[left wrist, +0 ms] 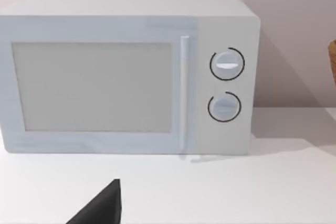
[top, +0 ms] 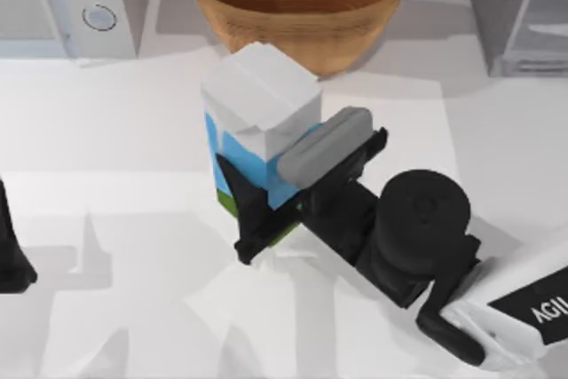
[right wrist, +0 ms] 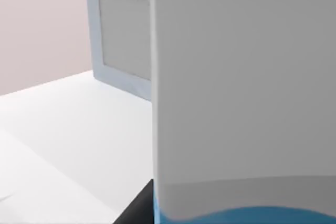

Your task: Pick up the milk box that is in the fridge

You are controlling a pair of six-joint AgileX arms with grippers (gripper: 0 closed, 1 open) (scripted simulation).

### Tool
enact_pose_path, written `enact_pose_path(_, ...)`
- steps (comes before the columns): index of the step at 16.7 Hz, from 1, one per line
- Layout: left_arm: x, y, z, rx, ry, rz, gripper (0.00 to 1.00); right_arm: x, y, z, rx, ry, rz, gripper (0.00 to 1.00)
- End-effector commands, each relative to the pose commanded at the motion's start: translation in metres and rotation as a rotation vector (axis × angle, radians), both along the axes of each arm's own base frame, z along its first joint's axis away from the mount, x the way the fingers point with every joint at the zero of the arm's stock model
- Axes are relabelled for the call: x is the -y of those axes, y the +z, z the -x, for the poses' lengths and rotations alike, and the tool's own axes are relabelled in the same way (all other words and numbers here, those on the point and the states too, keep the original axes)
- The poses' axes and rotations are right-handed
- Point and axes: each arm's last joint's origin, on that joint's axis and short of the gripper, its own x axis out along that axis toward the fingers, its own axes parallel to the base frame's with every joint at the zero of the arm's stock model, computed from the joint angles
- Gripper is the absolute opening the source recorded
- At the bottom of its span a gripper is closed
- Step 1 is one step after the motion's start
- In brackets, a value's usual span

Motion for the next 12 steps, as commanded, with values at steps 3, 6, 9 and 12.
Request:
enact_pose_path(3,0.0,0.0,0.0,0.0,0.0,0.0,1.0,0.001,-0.001,-0.001,-0.006,-0.003,0.004,0.0)
enact_pose_path(6,0.0,0.0,0.0,0.0,0.0,0.0,1.0,-0.008,-0.011,-0.01,-0.01,-0.004,0.014,0.0)
enact_pose_path(9,0.0,0.0,0.0,0.0,0.0,0.0,1.0,-0.023,-0.024,-0.024,-0.007,-0.003,0.01,0.0)
enact_pose_path(12,0.0,0.0,0.0,0.0,0.0,0.0,1.0,-0.035,-0.035,-0.036,-0.001,-0.001,0.002,0.0)
